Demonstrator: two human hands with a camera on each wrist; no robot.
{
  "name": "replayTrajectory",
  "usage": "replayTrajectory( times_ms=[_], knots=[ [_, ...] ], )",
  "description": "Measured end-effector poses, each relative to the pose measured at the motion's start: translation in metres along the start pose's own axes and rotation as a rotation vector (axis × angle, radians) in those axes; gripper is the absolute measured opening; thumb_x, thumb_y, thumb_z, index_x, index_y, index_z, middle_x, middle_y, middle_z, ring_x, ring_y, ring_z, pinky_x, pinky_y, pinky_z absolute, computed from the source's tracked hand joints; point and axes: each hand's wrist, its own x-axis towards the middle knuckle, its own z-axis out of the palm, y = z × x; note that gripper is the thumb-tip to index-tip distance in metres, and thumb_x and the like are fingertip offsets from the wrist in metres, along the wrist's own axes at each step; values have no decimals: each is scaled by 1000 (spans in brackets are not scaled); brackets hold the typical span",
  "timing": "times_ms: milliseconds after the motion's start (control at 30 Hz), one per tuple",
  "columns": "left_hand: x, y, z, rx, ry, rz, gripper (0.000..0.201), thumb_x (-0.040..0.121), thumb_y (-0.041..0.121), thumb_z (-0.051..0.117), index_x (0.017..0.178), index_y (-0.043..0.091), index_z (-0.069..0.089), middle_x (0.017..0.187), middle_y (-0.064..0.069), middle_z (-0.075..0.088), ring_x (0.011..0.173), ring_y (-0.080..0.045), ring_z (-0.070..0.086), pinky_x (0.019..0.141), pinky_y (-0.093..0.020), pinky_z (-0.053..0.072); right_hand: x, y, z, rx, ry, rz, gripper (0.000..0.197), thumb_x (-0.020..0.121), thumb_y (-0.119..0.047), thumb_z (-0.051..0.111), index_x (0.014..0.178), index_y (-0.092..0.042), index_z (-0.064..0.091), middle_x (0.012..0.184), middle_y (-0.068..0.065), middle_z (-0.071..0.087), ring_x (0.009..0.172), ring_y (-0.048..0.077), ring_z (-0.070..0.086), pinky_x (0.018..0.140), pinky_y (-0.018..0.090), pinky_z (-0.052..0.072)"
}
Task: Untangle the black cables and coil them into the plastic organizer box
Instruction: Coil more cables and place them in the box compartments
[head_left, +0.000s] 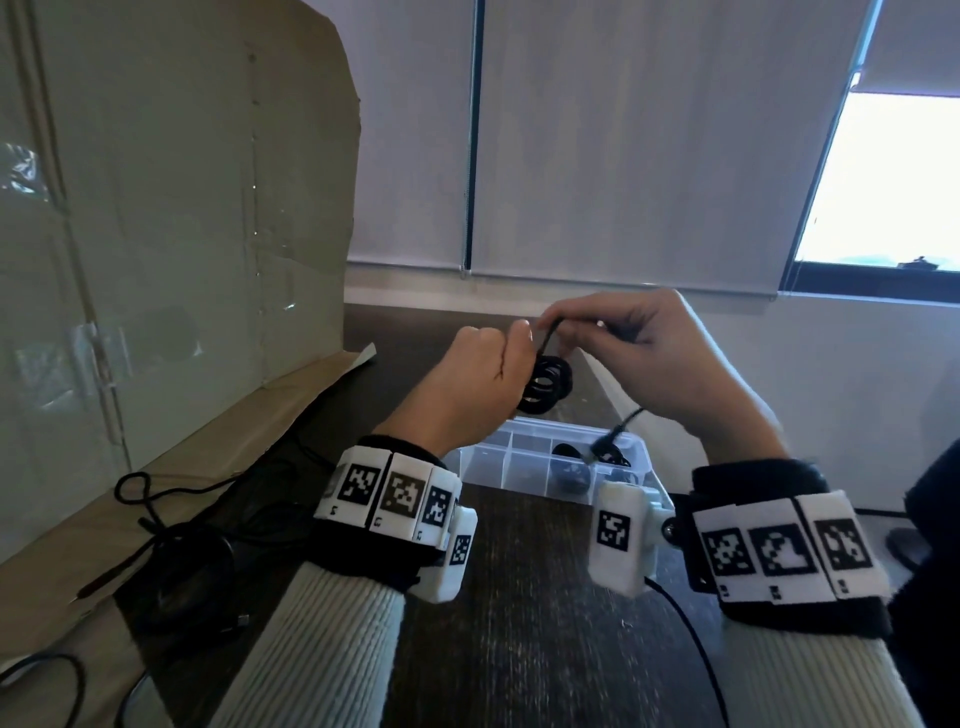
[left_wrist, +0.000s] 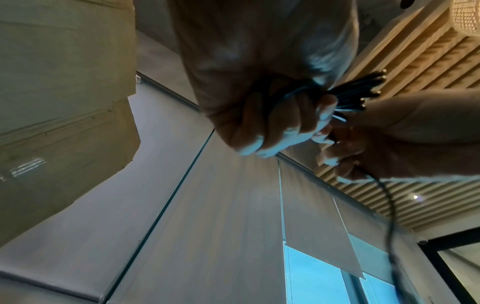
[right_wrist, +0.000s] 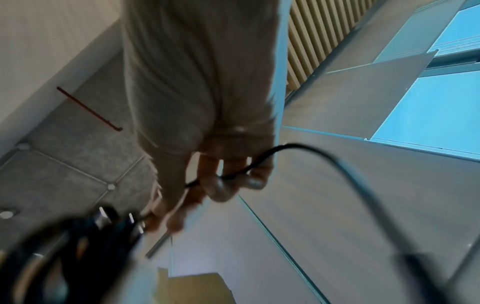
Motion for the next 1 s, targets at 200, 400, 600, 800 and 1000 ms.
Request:
replayTrajectory(
  times_ms=[200,400,600,800,1000],
  knots=[
    [5,-7,-7,-112,335,13,55,105,23,23,58,10,49,50,-7,53,47,-27,58,41,-35,48,5,8,36,-69,-81,75,34,97,-11,52,90,-41,66,60,-16,58,53,-2,48,59,13,39],
    [10,-28,-13,42,545,8,63,103,17,34,44,2,47,36,-3,40,44,-18,49,41,-16,33,3,-7,62,-439,-511,205,35,103,-13,35,130,-25,54,75,-13,65,59,-1,52,68,27,45],
    [4,-43,-19,195,586,22,59,92,16,53,36,20,34,31,15,24,29,-13,35,40,-13,25,5,-27,66,-652,-383,32,22,100,-27,45,102,-27,67,96,-8,60,95,17,54,96,42,35],
    [3,-52,-8,43,368,62,37,87,22,66,55,24,49,48,8,50,45,-1,49,46,-11,35,6,-33,46,-504,-123,-140,13,89,-27,66,94,-30,77,73,-11,50,70,6,45,76,29,33],
    [0,-45,-7,-257,246,210,51,98,35,41,59,7,57,45,-5,48,39,-17,42,42,-28,34,9,-18,41,-281,99,-168,9,78,-27,77,86,-23,79,76,-4,67,66,12,61,65,22,48]
  ],
)
